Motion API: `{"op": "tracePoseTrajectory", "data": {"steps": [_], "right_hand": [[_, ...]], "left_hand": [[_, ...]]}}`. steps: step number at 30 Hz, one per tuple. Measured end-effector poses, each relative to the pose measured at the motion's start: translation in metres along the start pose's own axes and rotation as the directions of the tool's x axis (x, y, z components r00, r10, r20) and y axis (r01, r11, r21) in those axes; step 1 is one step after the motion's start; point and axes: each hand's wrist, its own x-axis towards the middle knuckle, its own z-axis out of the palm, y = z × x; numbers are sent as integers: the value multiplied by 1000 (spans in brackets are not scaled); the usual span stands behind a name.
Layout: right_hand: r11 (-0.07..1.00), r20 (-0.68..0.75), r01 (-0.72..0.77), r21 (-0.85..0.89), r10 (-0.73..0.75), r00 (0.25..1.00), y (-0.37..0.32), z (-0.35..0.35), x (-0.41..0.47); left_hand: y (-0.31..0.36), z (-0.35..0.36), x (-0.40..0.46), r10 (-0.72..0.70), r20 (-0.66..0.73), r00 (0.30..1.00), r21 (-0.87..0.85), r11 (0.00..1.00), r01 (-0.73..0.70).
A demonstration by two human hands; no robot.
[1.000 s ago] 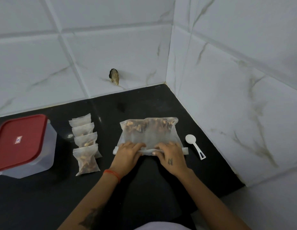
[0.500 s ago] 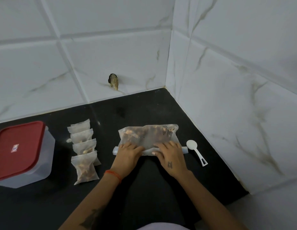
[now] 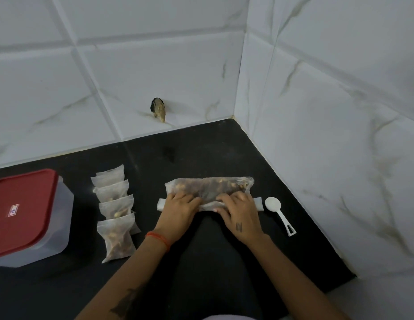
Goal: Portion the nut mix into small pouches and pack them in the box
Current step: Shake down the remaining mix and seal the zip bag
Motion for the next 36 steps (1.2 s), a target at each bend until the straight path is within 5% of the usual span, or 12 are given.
{"op": "tracePoseTrajectory", "data": {"steps": [5,11,15,21,24,27,31,36], "right_hand": [[995,-39,54,-86,-58,998,5,4,6],[995,22,21,-101,-19,1000,11,2,26],[995,-15,10,-97,-11,1000,13,3,25],[999,-118,54,-5,-54,992,25,1,28],[1000,-55,5,22,-3,998,30,-1,49],[998,103,-55,0,55,993,36,-2,73],[996,251,-85,11,79,965,47,1,98],[993,137,-29,-115,45,990,55,11,107]], "left_hand": [[-11,-2,20,-126,210,969,-285,941,184],[-4,-5,15,-13,37,999,-27,1000,14],[-12,-3,15,-30,-24,999,-92,995,28],[-30,-10,37,-140,141,980,-401,897,186],[-45,-11,53,-176,266,948,-482,828,288],[-56,-6,68,-277,241,930,-525,769,365],[-57,2,80,-341,52,938,-347,875,338],[-61,13,79,-193,-80,978,-104,977,185]]}}
